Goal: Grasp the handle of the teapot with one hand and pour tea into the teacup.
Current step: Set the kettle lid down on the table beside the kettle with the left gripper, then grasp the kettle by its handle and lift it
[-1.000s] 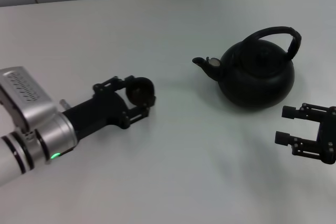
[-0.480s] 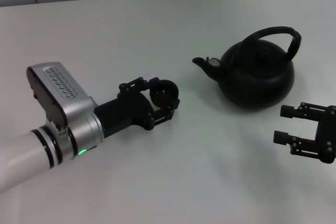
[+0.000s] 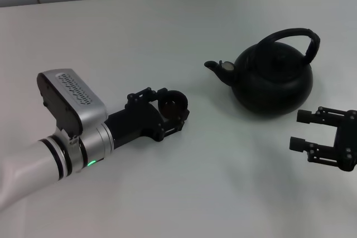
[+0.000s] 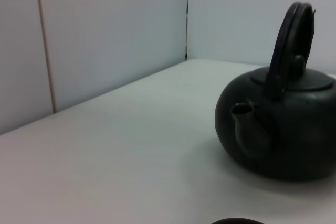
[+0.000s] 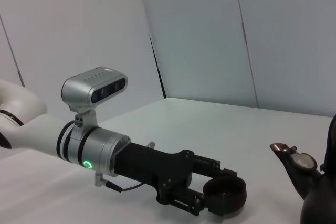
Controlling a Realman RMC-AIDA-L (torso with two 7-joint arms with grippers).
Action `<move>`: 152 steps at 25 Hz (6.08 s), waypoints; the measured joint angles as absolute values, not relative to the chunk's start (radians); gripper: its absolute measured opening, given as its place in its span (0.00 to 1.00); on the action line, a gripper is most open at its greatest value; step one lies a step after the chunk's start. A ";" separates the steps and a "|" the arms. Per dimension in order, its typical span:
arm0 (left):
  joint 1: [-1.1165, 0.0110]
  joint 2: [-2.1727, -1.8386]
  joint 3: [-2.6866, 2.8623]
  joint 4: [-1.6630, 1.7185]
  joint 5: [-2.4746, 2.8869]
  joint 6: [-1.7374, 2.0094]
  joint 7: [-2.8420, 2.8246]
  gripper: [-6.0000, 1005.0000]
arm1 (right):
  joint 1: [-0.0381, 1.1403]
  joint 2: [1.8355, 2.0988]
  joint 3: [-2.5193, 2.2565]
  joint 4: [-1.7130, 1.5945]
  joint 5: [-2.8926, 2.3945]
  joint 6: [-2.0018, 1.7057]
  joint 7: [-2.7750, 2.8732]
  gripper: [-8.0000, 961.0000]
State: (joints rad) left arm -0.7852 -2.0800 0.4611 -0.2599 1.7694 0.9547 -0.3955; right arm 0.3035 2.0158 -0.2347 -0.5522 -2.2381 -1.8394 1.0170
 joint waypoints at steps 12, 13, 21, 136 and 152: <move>-0.775 -2.080 0.376 -0.270 1.871 0.927 -0.395 0.80 | 0.303 2.014 -0.235 -0.551 -2.238 -1.838 1.017 0.70; -0.775 -2.080 0.375 -0.270 1.872 0.925 -0.394 0.80 | 0.303 2.014 -0.235 -0.551 -2.238 -1.838 1.017 0.70; -0.774 -2.080 0.349 -0.280 1.875 0.902 -0.394 0.83 | 0.301 2.014 -0.235 -0.551 -2.238 -1.838 1.017 0.70; -0.294 -2.041 0.487 0.370 1.991 1.672 -0.745 0.86 | 0.313 2.082 0.384 0.137 -1.936 -1.346 0.084 0.70; -0.293 -2.042 0.462 0.374 1.991 1.675 -0.748 0.86 | 0.323 2.082 0.396 0.140 -1.935 -1.328 0.111 0.28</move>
